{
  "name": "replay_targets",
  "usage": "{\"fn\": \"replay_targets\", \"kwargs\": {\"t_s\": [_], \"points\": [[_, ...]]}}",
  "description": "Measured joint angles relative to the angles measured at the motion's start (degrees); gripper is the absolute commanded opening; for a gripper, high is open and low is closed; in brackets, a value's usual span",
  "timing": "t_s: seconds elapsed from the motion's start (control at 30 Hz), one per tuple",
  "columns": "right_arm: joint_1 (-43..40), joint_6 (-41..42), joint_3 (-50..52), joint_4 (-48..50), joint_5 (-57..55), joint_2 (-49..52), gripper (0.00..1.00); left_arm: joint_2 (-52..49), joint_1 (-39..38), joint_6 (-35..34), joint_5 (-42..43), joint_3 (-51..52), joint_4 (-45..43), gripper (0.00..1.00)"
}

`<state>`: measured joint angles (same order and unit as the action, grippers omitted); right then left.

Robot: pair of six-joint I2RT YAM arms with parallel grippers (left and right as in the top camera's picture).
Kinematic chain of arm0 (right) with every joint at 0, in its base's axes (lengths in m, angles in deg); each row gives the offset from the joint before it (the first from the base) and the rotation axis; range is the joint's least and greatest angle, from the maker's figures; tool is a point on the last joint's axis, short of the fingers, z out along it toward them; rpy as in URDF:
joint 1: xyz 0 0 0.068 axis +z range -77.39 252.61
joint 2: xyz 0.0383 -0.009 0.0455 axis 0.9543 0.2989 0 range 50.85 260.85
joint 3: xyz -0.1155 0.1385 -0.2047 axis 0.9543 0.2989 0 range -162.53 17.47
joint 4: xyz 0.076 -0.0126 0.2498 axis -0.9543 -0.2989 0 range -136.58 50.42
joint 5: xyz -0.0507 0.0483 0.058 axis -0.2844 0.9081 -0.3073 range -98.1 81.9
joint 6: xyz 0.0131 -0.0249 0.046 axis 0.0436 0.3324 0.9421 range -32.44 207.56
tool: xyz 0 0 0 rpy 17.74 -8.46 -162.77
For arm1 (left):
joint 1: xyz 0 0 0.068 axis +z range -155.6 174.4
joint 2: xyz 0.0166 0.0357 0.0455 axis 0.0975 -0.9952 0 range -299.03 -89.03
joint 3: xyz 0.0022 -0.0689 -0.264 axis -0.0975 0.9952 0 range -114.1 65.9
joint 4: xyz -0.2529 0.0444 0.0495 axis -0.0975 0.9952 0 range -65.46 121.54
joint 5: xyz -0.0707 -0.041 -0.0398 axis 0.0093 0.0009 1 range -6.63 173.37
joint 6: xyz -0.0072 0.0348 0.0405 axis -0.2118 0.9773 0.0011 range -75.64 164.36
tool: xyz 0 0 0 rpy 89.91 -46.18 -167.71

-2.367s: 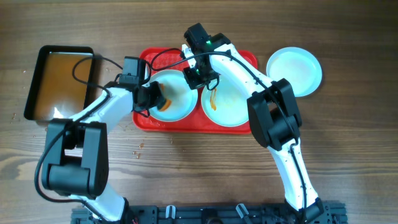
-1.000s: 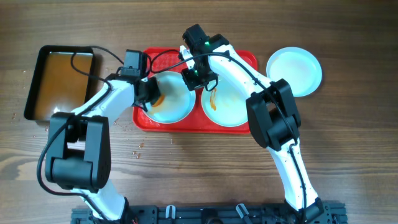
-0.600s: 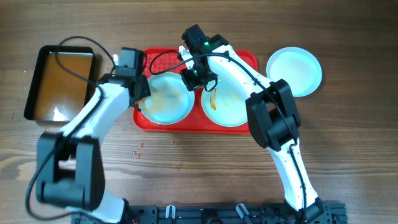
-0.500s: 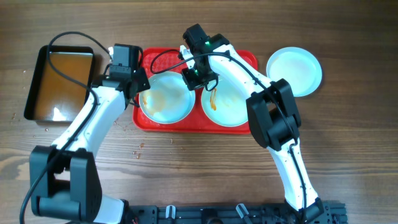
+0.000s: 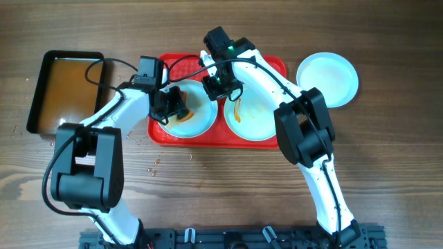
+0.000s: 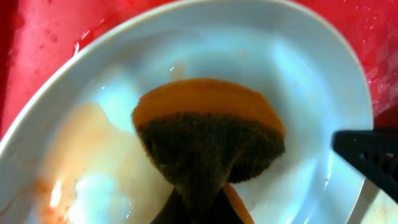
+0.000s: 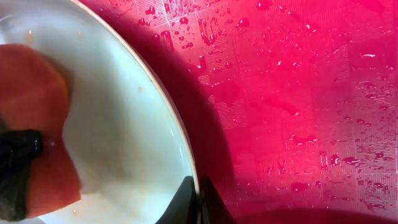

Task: Clean dirty plates on tray and stack at the side
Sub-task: 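Keep scrubbing the plate with the sponge while right gripper holds it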

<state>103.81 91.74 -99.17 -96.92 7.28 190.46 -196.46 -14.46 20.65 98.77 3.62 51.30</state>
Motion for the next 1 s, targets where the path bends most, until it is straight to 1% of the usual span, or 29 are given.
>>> {"fn": "replay_targets", "kwargs": {"t_s": [0.13, 0.23, 0.37, 0.53, 0.57, 0.63, 0.7, 0.77, 0.83, 0.97, 1.0], "points": [[0.0, 0.0, 0.0, 0.0, 0.0, 0.0, 0.04, 0.2, -0.1, -0.2, -2.5, -0.5, 3.1, 0.04], [0.0, 0.0, 0.0, 0.0, 0.0, 0.0, 0.04, 0.9, -0.1, -0.2, -6.9, -0.7, 6.1, 0.04], [0.0, 0.0, 0.0, 0.0, 0.0, 0.0, 0.04, 2.1, -0.1, 0.7, -15.0, -0.7, 9.3, 0.04], [0.5, 0.0, 0.0, 0.0, 0.8, 0.0, 0.04, 4.0, -0.5, 2.3, -23.4, -0.6, 9.6, 0.04], [0.6, 0.0, 0.0, 0.0, 0.7, 0.0, 0.04, 5.3, -0.5, 2.6, -26.7, -0.6, 9.6, 0.04], [0.3, 0.0, 0.0, 0.0, 0.5, 0.0, 0.04, 7.2, -0.4, 3.0, -30.6, -0.7, 9.5, 0.04], [0.2, 0.0, 0.0, 0.0, 0.2, 0.0, 0.04, 8.6, -0.2, 3.1, -32.1, -0.9, 8.8, 0.04], [0.1, 0.0, 0.0, 0.0, 0.0, 0.0, 0.05, 10.8, -0.1, 3.3, -32.0, -1.1, 7.6, 0.04], [0.1, 0.0, 0.0, 0.0, 0.0, 0.0, 0.04, 12.0, -0.1, 3.3, -28.8, -1.6, 7.0, 0.04], [0.1, 0.0, 0.0, 0.0, -0.1, 0.0, 0.04, 11.6, -0.1, 3.0, -16.7, -1.7, 6.7, 0.04], [0.1, 0.0, 0.0, 0.0, -0.2, 0.0, 0.04, 10.1, -0.1, 2.0, -9.8, -1.7, 6.5, 0.04]]}}
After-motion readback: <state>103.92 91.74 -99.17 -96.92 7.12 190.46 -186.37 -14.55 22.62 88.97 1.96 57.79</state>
